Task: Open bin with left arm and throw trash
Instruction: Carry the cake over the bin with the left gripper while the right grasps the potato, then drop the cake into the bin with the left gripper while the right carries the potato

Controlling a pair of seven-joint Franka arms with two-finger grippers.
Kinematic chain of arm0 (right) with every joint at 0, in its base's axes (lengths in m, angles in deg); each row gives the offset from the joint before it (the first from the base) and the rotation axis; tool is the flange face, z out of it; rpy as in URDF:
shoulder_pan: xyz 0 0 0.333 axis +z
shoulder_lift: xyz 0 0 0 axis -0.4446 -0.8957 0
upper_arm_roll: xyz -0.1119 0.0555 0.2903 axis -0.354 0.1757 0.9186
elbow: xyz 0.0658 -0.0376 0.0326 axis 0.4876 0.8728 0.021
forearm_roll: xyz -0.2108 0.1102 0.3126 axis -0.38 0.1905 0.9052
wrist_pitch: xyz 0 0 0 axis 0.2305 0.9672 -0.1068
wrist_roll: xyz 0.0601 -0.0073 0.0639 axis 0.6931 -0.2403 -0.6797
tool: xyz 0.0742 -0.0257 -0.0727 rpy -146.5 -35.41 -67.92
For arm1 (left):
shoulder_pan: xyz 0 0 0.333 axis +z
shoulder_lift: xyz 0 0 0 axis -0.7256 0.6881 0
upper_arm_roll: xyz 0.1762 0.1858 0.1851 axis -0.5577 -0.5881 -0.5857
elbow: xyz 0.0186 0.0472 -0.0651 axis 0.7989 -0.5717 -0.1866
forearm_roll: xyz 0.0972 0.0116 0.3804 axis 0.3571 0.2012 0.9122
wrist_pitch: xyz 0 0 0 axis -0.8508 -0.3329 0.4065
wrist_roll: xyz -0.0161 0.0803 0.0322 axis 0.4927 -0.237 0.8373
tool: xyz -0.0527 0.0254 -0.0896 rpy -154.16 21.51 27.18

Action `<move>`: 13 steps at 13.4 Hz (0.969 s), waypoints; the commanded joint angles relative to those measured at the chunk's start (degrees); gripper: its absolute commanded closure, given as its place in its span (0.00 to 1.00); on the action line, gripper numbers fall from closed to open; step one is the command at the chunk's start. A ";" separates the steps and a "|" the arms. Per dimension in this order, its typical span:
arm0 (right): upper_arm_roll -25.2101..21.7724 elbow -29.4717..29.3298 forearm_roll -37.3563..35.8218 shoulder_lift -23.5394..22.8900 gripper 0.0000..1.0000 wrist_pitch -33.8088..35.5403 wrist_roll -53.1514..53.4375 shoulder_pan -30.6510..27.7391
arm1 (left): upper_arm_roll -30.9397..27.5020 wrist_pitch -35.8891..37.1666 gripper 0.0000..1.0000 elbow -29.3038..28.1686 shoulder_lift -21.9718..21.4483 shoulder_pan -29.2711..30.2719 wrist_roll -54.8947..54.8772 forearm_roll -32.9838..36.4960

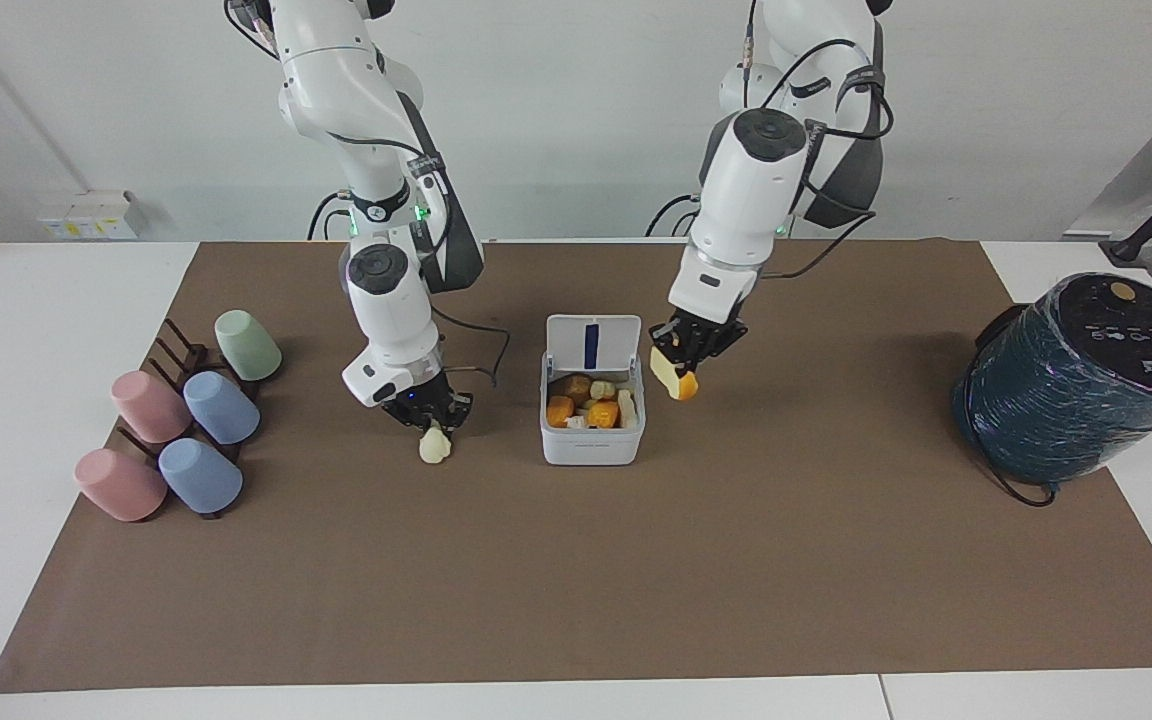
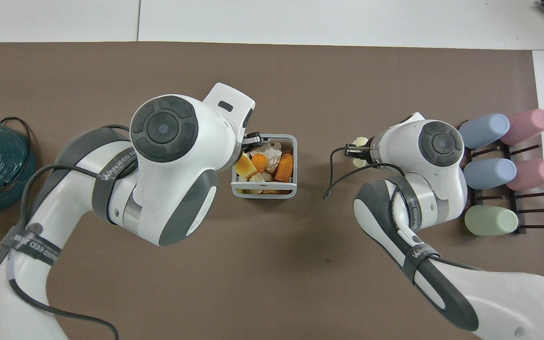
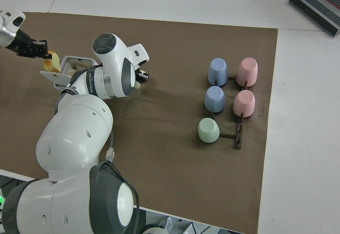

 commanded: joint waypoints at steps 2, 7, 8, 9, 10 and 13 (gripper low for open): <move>0.43 -5.65 -0.87 3.39 1.00 8.74 1.24 -2.29 | -0.96 -5.34 0.82 -2.42 0.13 -4.21 2.91 -1.63; 0.69 -11.38 -0.78 3.39 1.00 14.57 1.32 -2.29 | -1.05 -5.62 0.01 -1.64 0.31 -4.48 3.97 -1.80; 0.70 -11.38 -0.78 3.39 1.00 14.49 1.24 -2.29 | -1.05 -5.79 0.00 -1.55 0.40 -4.31 3.97 -1.72; 0.70 -11.38 -0.78 3.39 1.00 14.48 1.24 -2.29 | -1.05 -5.62 0.00 -1.46 0.40 -4.30 3.97 -1.80; 0.70 -11.56 -0.78 3.39 1.00 14.40 1.24 -2.29 | -1.05 -5.35 0.00 -1.11 0.40 -4.30 3.97 -1.80; 0.78 -11.99 -0.43 3.31 1.00 14.22 1.24 -2.29 | -1.13 -4.04 0.00 0.29 0.40 -3.61 3.88 -1.80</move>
